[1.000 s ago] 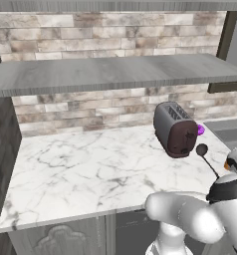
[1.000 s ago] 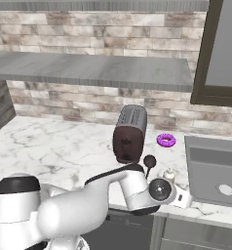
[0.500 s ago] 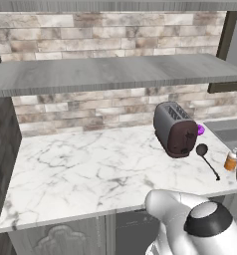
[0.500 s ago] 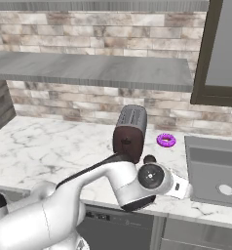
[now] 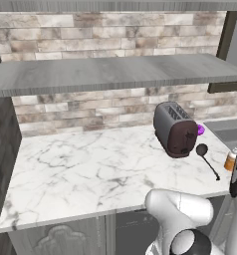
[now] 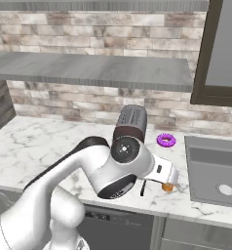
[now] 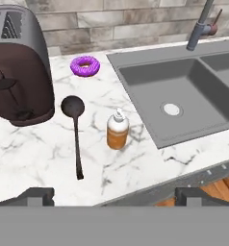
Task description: Open the cabinet. Pick the soap dispenser and place it next to the sink. Then close the cabinet.
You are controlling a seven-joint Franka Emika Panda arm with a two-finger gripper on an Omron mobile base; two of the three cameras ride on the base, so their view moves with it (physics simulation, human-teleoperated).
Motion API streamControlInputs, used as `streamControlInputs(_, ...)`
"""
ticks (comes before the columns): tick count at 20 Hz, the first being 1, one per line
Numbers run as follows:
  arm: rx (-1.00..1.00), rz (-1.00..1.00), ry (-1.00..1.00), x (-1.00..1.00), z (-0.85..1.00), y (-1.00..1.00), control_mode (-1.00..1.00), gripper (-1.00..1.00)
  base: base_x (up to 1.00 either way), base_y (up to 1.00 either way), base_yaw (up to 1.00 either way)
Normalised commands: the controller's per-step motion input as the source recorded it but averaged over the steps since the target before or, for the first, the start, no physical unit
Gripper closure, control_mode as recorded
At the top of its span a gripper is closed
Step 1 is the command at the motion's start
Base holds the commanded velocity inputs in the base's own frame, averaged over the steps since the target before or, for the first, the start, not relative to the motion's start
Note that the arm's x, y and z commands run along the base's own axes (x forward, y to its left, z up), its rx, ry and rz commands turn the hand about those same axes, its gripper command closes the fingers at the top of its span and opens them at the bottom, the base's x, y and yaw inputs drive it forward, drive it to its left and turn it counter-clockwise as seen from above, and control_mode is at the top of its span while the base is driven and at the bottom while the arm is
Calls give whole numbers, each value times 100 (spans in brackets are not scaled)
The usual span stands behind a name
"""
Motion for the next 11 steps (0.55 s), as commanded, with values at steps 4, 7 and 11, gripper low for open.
streamControlInputs(4,0,0,11,-55,44,83,-100,-100,0,0,0)
streamControlInputs(7,0,0,5,-65,35,86,-100,-100,0,0,0)
streamControlInputs(11,0,0,0,-75,40,83,-100,-100,0,0,0)
